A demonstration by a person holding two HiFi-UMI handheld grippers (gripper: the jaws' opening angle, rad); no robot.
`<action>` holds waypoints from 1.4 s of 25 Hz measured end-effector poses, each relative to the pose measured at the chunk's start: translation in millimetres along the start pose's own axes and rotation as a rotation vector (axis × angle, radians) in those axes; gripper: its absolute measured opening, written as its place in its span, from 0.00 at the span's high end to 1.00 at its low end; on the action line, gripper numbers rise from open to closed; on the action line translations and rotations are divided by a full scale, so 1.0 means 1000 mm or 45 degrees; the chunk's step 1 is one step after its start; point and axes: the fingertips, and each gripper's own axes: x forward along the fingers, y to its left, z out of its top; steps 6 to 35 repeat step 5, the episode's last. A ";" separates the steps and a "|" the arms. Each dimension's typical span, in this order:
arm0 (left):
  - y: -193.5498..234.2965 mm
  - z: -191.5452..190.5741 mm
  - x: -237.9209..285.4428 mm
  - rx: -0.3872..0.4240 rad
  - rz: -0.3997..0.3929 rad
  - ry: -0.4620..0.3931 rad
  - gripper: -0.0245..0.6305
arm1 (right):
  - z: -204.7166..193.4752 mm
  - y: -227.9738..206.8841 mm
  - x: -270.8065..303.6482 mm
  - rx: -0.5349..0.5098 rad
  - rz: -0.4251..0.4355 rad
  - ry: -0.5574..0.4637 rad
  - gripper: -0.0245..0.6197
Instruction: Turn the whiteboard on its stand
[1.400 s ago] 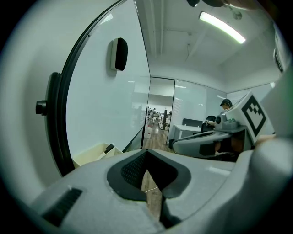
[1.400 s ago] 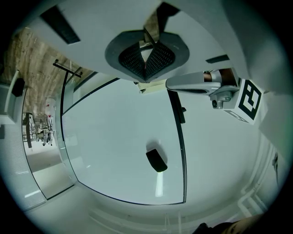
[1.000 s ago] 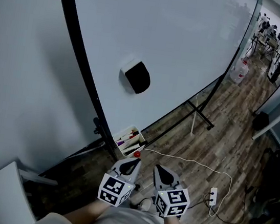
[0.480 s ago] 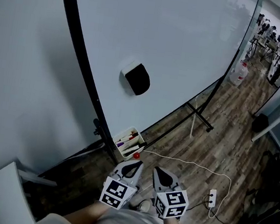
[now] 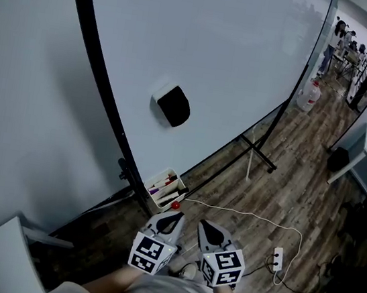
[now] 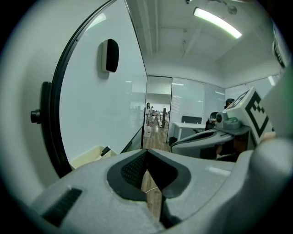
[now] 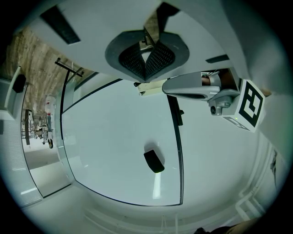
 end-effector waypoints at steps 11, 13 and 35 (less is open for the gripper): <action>-0.003 0.000 -0.002 0.006 -0.005 0.006 0.95 | 0.000 0.002 -0.004 -0.007 0.005 0.004 0.95; -0.003 0.000 -0.002 0.006 -0.005 0.006 0.95 | 0.000 0.002 -0.004 -0.007 0.005 0.004 0.95; -0.003 0.000 -0.002 0.006 -0.005 0.006 0.95 | 0.000 0.002 -0.004 -0.007 0.005 0.004 0.95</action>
